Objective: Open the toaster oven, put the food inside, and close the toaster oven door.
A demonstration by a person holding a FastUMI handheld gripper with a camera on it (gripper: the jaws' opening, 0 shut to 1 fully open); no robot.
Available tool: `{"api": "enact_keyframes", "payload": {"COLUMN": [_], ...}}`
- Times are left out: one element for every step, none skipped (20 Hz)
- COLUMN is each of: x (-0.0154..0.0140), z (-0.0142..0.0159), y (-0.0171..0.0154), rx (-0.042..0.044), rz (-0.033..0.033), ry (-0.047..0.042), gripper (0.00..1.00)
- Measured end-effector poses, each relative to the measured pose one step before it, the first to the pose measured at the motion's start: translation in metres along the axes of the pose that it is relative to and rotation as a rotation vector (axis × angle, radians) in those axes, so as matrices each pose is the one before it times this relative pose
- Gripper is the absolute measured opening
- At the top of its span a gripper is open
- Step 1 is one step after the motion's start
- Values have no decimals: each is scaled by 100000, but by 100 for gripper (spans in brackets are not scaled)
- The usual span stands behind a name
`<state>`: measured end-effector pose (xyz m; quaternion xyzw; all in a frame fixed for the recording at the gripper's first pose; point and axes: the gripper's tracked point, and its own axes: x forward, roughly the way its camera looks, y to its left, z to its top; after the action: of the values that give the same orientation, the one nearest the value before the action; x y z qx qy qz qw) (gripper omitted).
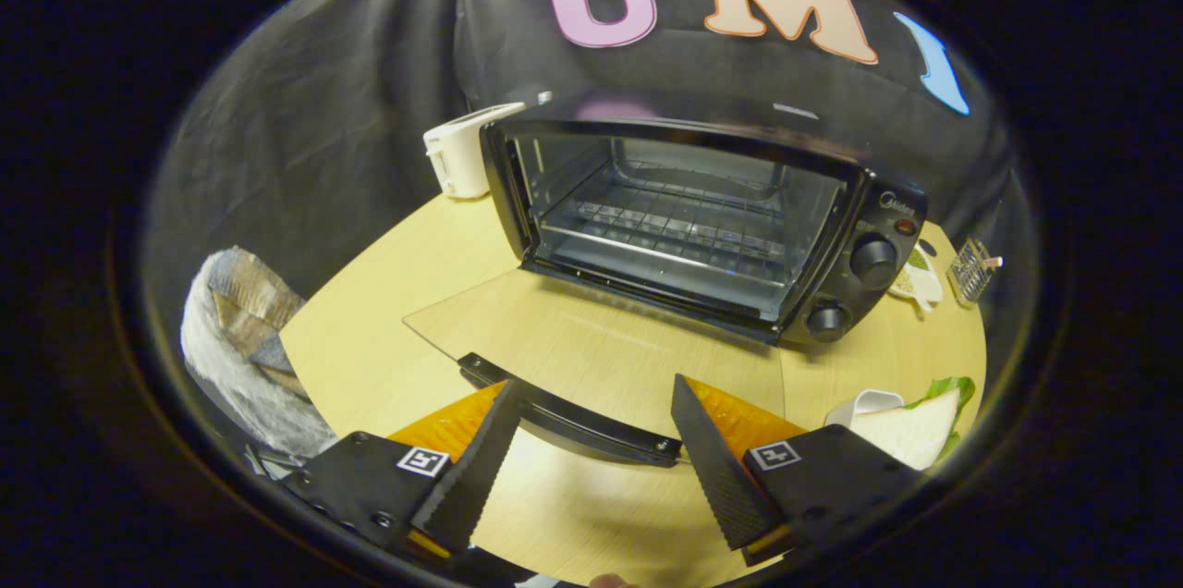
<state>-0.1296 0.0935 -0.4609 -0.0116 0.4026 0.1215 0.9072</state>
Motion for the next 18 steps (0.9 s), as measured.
{"api": "enact_keyframes", "payload": {"x": [198,265,308,167,337,292,287,352,224,22,1,-75,-246,-133,-240,-306,-414,-417], "z": [-419,-423,-256,-366,-278,-460,-363,-453,-72,52,28,-43,221,206,306,466,762,876], "y": [111,60,-8,136,29,-26,-7,-45,-48,18,6,69,14,-88,-174,-269,-252,-560], "rx": [-1092,-600,-172,313,518,998,1051,567,-389,-1010,-952,-332,239,1006,1639,2329,1966,1328], "rz": [-19,-35,-58,-95,69,67,245,57,-368,-30,159,426,661,950,494,459,194,-471], "ry": [905,756,735,790,1116,1200,1388,1533,-101,-621,-90,-310,-692,-806,-612,-1308,-2171,-2228], "gripper": [100,100,100,100,100,100,100,100,100,100,100,100,100,100,100,100,100,100]}}
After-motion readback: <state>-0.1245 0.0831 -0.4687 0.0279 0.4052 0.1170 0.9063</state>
